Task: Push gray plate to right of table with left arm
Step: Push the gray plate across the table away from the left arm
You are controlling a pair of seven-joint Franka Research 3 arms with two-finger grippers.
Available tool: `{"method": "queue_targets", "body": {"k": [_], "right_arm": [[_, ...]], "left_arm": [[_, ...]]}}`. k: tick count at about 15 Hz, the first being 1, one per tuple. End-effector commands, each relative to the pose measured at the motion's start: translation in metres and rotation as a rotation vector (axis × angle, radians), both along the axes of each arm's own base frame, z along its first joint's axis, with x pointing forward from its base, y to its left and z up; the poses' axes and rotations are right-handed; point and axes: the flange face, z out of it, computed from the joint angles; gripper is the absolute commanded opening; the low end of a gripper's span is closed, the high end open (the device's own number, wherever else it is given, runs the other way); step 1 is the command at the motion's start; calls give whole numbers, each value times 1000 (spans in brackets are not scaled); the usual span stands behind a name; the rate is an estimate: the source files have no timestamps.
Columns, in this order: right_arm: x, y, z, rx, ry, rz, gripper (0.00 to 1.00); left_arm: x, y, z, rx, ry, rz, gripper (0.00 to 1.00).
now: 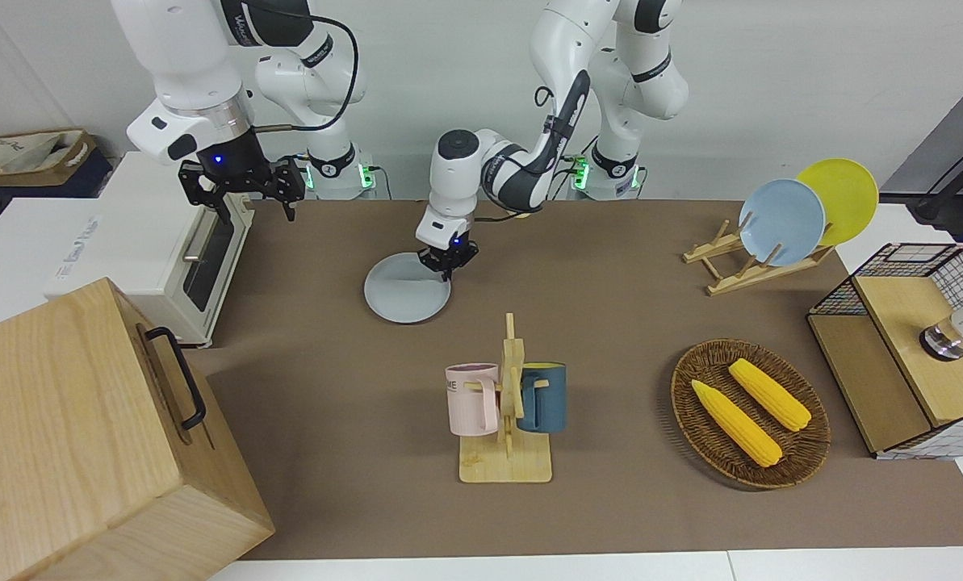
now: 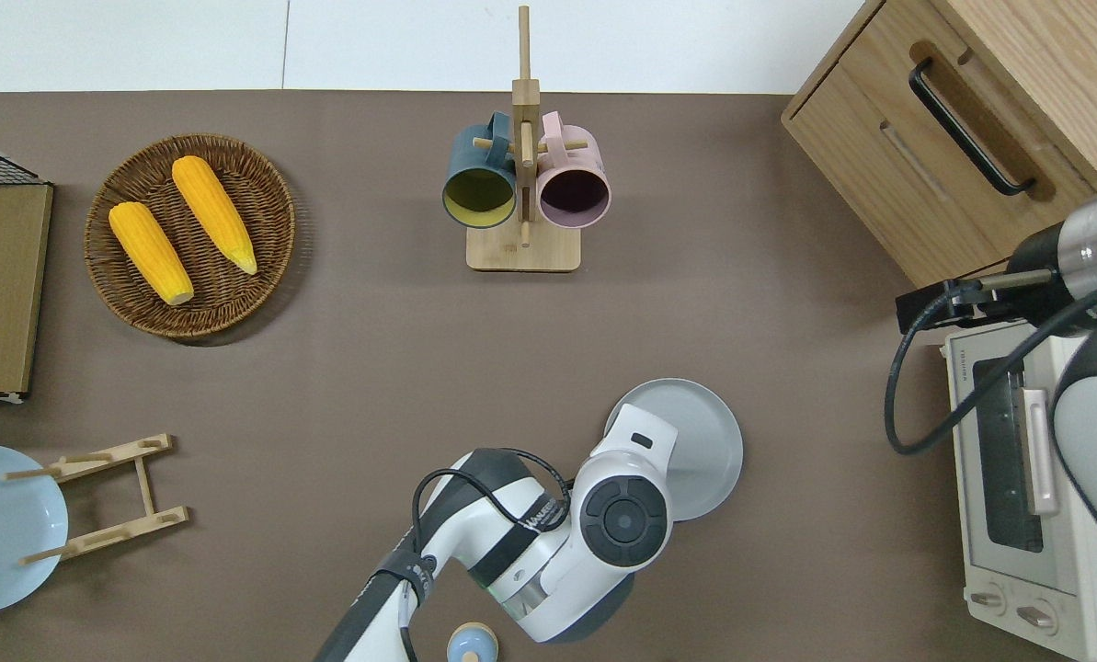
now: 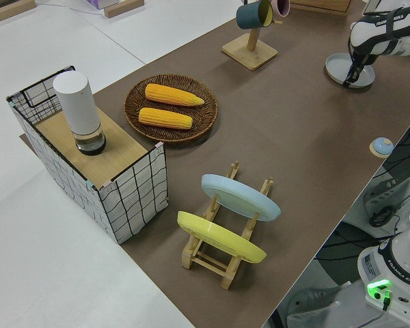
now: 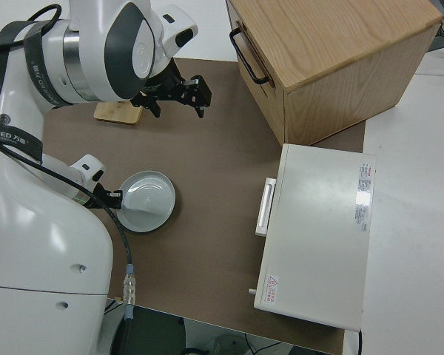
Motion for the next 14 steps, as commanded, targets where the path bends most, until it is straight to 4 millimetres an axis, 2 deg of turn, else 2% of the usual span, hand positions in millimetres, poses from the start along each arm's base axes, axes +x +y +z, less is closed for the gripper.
{"method": "queue_targets", "body": {"k": [1,4,7,10,12,13,14], "right_arm": [[-3,0,3,6,4,-4,983],[-3,0,3,6,4,-4,983],[-3,0,4,6,2,-4,983],[-3,0,4,6,2,-4,983],[-3,0,3,6,4,-4,983],[-3,0,4,6,2,-4,983],[-3,0,3,6,4,-4,983]], "left_arm": [[-3,-37,-18,36,12,10,0],[-9,-43,-20,35,14,14,0],[-4,-53,-12,15,0,18,0],[-4,-54,-11,15,-1,14,14],[-4,-53,-11,15,-1,15,158],[-3,-53,-9,13,-1,16,312],[-3,-54,-9,17,2,16,541]]}}
